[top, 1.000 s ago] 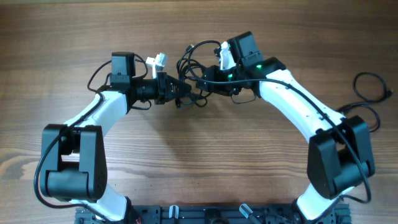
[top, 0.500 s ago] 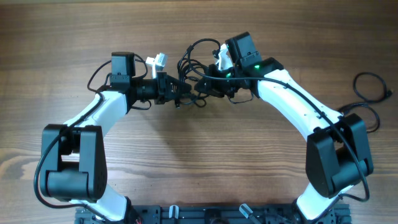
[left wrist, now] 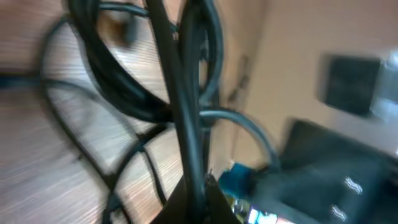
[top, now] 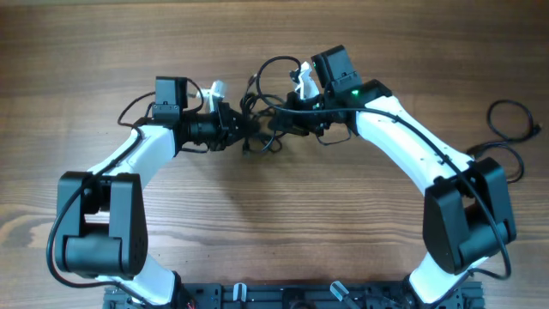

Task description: Untangle cables

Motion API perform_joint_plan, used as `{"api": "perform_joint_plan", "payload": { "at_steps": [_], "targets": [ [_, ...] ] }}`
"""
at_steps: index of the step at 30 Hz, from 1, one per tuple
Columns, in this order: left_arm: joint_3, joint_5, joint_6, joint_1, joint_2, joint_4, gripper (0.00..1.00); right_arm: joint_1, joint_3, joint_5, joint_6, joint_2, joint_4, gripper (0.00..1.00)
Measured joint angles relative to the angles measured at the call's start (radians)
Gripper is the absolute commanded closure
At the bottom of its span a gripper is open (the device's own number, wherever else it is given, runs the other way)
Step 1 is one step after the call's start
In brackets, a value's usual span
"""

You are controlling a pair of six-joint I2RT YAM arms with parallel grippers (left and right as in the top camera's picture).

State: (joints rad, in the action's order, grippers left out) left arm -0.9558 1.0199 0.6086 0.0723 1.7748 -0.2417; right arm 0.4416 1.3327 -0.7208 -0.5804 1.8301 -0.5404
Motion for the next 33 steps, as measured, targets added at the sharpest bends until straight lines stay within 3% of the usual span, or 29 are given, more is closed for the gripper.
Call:
{"api": "perform_joint_plan", "payload": {
  "at_steps": [11,18,25,27,33],
  "targets": [
    [0.0,-0.155,0.122,-0.038,0.0,-0.073,0.96,-0.038,-0.001,0.162,0.168,-0.285,-0.067,0.96],
    [0.0,-0.251,0.138,-0.062,0.0,-0.141,0.96,-0.18,-0.002,0.267,0.189,-0.292,-0.124,0.96],
    [0.0,-0.282,0.138,-0.061,0.0,-0.148,0.96,-0.21,-0.002,0.517,0.163,-0.292,-0.285,0.96],
    [0.0,-0.249,0.138,-0.062,0.0,-0.131,0.96,-0.21,-0.002,0.545,0.163,-0.292,-0.313,0.96],
    [0.004,0.047,0.225,-0.1,0.0,0.1,0.96,-0.21,-0.002,0.584,0.182,-0.261,-0.394,0.96]
  ]
}}
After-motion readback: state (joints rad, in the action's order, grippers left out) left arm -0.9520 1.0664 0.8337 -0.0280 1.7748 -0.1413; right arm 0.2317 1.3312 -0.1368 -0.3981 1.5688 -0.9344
